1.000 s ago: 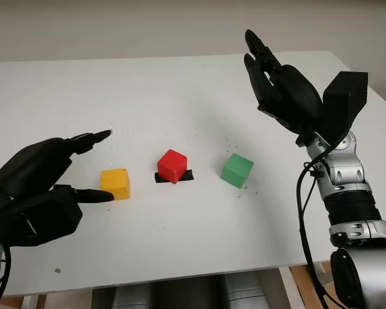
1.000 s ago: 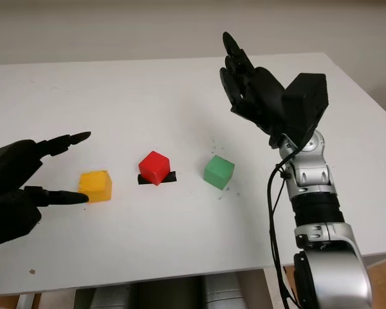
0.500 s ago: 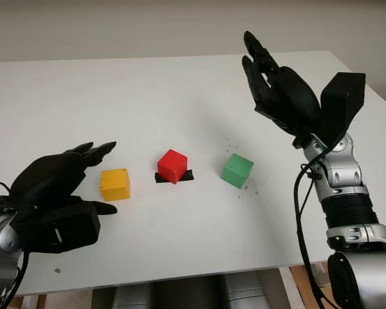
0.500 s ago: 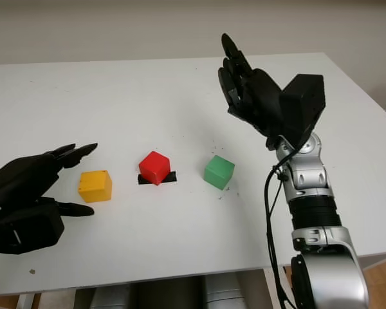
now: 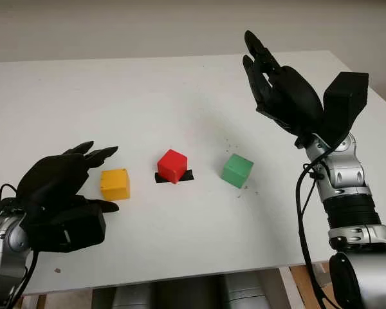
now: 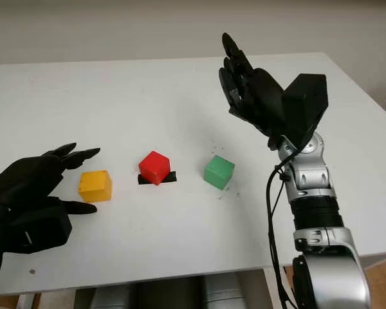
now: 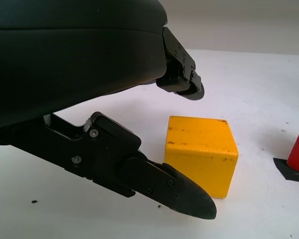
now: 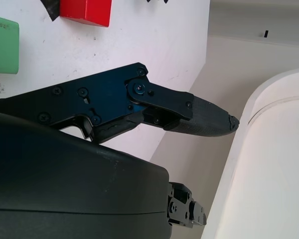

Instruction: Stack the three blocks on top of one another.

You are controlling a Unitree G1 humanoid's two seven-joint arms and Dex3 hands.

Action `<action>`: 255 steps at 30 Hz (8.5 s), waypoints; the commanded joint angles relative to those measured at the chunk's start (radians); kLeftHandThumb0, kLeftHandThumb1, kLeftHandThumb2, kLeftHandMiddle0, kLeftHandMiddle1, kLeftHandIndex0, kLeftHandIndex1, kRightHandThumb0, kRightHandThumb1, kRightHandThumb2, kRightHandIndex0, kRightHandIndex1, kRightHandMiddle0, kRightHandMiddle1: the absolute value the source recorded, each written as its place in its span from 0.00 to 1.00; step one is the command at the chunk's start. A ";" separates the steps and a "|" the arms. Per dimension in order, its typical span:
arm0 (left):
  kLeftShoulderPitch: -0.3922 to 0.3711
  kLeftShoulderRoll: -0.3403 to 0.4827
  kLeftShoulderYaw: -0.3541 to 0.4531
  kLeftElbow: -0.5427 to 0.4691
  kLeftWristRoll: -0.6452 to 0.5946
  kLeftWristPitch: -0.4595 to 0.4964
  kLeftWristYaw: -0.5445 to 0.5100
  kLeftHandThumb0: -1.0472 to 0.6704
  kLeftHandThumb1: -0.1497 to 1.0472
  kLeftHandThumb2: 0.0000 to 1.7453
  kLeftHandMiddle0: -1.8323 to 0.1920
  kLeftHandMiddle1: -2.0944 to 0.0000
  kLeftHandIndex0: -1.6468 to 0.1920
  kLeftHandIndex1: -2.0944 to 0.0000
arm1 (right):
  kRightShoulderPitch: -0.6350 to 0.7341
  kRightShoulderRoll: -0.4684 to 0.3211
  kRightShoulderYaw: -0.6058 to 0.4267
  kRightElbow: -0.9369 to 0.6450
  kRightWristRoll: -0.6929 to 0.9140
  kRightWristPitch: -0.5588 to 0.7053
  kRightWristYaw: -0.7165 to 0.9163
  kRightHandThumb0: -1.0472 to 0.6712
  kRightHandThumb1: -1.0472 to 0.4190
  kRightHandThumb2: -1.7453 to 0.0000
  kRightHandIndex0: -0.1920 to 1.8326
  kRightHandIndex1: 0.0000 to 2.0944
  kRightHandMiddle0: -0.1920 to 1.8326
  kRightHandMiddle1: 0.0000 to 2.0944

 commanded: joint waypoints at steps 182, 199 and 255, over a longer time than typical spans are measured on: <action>-0.233 -0.474 -0.023 0.273 -0.591 0.069 0.110 0.34 1.00 0.03 0.89 0.98 0.89 0.77 | 0.021 -0.008 0.006 -0.131 -0.033 0.154 -0.031 0.24 0.00 0.76 0.00 0.00 0.00 0.01; -0.219 -0.469 -0.016 0.270 -0.634 0.027 0.041 0.20 1.00 0.07 0.97 0.98 1.00 1.00 | 0.026 -0.013 0.006 -0.136 -0.028 0.167 -0.020 0.24 0.00 0.76 0.00 0.00 0.00 0.01; -0.067 -0.480 0.288 0.012 -0.833 -0.054 0.213 0.17 1.00 0.30 1.00 1.00 1.00 1.00 | -0.216 -0.429 0.336 0.103 -0.621 -0.758 0.199 0.23 0.18 0.97 0.27 0.05 0.29 0.04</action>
